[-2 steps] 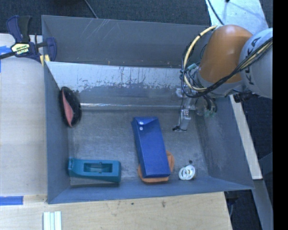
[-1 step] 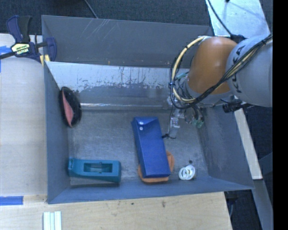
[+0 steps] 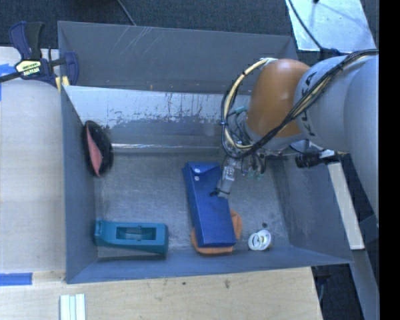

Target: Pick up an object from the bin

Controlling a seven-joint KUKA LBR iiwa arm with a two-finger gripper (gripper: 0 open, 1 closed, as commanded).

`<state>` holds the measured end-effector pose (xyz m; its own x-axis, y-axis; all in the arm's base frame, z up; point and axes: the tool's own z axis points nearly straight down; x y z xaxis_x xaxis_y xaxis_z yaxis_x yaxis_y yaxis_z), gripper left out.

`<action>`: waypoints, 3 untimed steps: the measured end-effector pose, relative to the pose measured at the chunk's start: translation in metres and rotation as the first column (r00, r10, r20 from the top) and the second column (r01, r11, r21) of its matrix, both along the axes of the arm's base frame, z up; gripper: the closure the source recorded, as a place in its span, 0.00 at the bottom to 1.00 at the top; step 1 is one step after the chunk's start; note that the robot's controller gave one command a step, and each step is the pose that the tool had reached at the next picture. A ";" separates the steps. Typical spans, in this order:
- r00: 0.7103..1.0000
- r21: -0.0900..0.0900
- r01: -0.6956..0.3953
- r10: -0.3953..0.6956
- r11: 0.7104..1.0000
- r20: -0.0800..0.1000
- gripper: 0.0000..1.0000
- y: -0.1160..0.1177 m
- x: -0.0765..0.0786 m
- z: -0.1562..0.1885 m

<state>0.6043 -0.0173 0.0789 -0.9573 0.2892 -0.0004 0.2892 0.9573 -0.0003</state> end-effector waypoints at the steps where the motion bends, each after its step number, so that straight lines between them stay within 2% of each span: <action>1: 1.000 0.001 0.004 -0.004 1.000 -0.002 0.00 0.003 0.000 -0.011; 2: 0.987 -0.004 -0.159 0.159 0.987 0.009 0.00 0.017 0.006 -0.004; 3: 0.978 0.001 0.209 -0.209 0.978 0.006 1.00 0.032 0.016 0.008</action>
Offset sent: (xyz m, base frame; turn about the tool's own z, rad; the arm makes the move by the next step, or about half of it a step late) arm 0.0064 0.0278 -0.0034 -0.2149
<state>0.6203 0.0145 0.0865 -0.8758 0.4826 -0.0059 0.4826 0.8758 0.0024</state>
